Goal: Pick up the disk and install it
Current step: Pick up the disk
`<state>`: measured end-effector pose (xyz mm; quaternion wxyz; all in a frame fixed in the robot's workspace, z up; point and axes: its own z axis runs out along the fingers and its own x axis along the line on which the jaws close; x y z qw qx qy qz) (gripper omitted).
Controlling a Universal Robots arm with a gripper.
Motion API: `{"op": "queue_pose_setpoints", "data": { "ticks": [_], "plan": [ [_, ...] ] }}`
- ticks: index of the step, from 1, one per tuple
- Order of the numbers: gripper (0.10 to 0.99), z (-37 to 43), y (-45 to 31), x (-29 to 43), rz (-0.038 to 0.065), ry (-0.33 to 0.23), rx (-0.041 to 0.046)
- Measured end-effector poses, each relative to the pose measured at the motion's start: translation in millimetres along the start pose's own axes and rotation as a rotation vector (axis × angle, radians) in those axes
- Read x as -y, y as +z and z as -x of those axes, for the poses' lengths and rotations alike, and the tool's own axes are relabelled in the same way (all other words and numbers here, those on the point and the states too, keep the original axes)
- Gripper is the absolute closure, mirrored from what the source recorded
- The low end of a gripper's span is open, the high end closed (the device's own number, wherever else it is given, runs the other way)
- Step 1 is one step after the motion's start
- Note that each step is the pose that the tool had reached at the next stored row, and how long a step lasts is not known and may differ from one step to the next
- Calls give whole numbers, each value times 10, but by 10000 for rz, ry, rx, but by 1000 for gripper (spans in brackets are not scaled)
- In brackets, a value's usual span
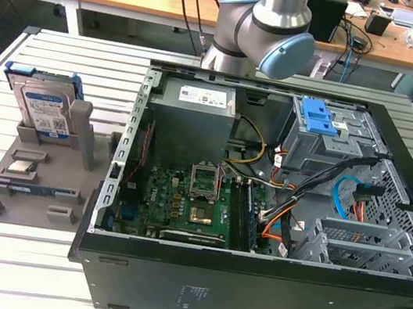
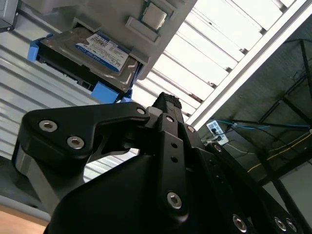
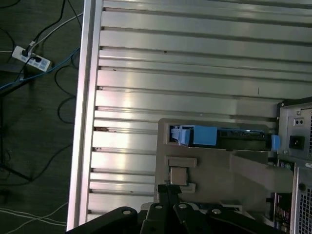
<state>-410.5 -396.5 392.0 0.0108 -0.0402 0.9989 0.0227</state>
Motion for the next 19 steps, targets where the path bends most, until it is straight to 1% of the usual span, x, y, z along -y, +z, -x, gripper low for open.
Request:
{"op": "queue_pose_setpoints", "data": {
  "ticks": [6, 13, 16, 19],
  "plan": [
    [984, 0, 0, 0, 27, -1147, -51],
    [984, 0, 0, 0, 43, -1858, -83],
    [984, 0, 0, 0, 53, -2286, -102],
    [984, 0, 0, 0, 59, -2550, -113]
  ]
}}
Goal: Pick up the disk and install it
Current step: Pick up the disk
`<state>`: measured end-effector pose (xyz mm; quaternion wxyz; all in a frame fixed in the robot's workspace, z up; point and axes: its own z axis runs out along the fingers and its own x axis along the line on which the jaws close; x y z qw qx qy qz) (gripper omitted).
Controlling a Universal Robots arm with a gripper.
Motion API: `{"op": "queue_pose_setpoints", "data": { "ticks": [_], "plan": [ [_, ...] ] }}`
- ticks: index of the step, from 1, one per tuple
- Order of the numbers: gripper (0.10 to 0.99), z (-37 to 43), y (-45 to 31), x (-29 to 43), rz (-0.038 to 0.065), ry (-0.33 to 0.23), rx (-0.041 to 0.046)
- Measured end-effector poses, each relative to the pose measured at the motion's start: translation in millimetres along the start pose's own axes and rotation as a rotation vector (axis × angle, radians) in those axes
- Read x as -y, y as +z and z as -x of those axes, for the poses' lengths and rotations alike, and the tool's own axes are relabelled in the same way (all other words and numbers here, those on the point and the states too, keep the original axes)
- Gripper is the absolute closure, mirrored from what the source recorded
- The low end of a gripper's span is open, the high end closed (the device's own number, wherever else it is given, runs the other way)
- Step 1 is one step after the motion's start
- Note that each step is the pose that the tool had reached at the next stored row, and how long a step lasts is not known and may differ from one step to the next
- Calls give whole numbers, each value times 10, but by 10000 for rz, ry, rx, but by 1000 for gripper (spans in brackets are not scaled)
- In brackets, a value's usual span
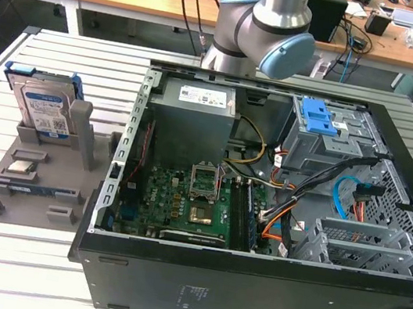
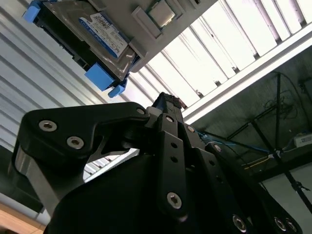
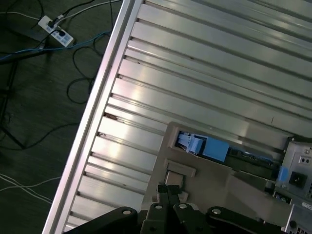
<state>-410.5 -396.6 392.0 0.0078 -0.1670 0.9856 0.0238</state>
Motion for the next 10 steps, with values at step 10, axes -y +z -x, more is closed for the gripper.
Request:
{"op": "queue_pose_setpoints", "data": {
  "ticks": [10],
  "plan": [
    [984, 0, 0, 0, 29, -1229, -55]
  ]
}}
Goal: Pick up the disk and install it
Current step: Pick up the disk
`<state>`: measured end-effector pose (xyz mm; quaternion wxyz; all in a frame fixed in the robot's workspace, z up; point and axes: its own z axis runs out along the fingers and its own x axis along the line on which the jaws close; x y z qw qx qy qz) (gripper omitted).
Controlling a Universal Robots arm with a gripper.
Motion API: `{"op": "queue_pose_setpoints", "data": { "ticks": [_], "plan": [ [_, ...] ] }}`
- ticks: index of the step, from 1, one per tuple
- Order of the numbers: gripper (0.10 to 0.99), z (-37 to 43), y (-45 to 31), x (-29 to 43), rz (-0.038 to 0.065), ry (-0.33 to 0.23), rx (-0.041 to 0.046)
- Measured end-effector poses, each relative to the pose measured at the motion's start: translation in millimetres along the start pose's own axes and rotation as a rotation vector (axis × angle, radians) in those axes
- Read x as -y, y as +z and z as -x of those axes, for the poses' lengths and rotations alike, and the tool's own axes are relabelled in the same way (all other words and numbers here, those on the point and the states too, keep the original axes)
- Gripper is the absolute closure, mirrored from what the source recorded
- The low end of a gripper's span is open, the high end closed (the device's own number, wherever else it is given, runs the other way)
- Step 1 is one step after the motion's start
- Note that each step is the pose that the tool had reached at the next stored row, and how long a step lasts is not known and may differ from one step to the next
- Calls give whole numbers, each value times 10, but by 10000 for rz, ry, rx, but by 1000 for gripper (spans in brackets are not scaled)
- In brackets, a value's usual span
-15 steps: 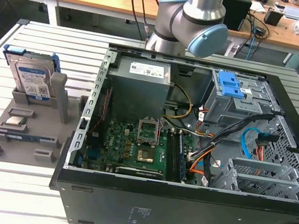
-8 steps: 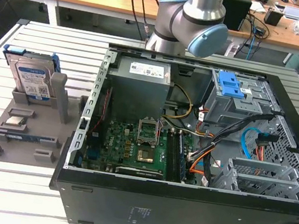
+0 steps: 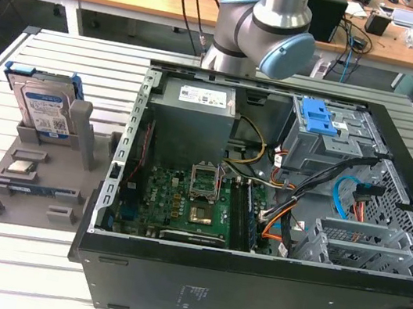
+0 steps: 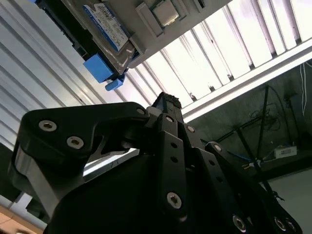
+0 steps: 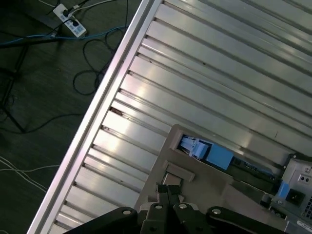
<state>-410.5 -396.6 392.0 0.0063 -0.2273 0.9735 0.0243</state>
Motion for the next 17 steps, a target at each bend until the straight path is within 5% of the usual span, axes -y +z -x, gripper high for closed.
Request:
{"op": "queue_pose_setpoints", "data": {
  "ticks": [17],
  "plan": [
    [984, 0, 0, 0, 38, -1651, -73]
  ]
}}
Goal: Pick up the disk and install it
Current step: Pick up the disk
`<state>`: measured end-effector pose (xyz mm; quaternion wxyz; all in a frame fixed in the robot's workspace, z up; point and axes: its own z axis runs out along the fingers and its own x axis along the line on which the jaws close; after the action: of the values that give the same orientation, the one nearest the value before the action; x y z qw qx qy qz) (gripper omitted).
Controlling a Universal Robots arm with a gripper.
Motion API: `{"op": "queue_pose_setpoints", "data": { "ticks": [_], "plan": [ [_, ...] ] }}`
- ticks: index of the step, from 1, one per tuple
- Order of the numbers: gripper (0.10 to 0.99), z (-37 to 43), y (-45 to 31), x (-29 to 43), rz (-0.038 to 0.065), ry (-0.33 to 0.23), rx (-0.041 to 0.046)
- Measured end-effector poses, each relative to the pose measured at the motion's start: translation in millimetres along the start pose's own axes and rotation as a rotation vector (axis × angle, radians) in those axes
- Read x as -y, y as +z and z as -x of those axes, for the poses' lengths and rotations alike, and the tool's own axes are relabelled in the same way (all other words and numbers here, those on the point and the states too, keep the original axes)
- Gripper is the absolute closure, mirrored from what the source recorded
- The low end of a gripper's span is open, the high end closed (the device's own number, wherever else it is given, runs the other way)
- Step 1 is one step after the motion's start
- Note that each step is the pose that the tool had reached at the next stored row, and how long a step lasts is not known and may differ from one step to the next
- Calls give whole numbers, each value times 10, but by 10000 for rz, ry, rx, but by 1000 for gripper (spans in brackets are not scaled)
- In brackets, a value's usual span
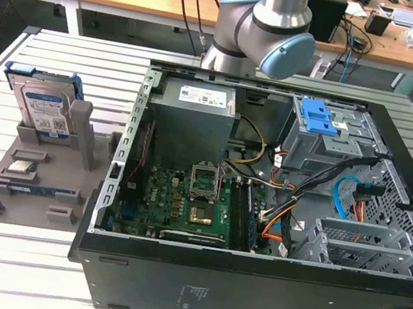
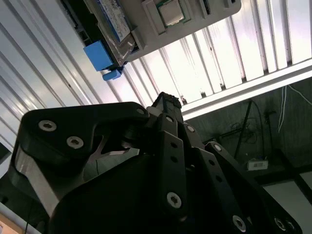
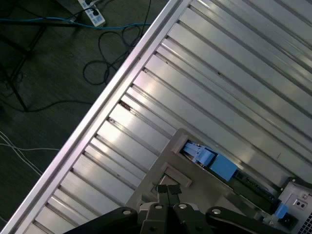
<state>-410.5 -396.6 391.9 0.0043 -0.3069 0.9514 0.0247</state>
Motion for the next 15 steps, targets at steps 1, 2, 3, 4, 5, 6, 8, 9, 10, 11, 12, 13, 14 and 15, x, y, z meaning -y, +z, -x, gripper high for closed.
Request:
{"op": "queue_pose_setpoints", "data": {
  "ticks": [1, 2, 3, 4, 5, 6, 8, 9, 10, 11, 12, 13, 14, 15],
  "plan": [
    [984, 0, 0, 0, 3, -112, -4],
    [984, 0, 0, 0, 5, -233, -11],
    [984, 0, 0, 0, 7, -304, -13],
    [984, 0, 0, 0, 9, -374, -17],
    [984, 0, 0, 0, 10, -440, -20],
    [984, 0, 0, 0, 12, -511, -23],
    [984, 0, 0, 0, 18, -756, -34],
    [984, 0, 0, 0, 20, -871, -39],
    [984, 0, 0, 0, 24, -1037, -46],
    [984, 0, 0, 0, 25, -1099, -49],
    [984, 0, 0, 0, 27, -1161, -52],
    [984, 0, 0, 0, 29, -1238, -55],
    [984, 0, 0, 0, 30, -1300, -58],
    [984, 0, 0, 0, 33, -1427, -64]
  ]
}}
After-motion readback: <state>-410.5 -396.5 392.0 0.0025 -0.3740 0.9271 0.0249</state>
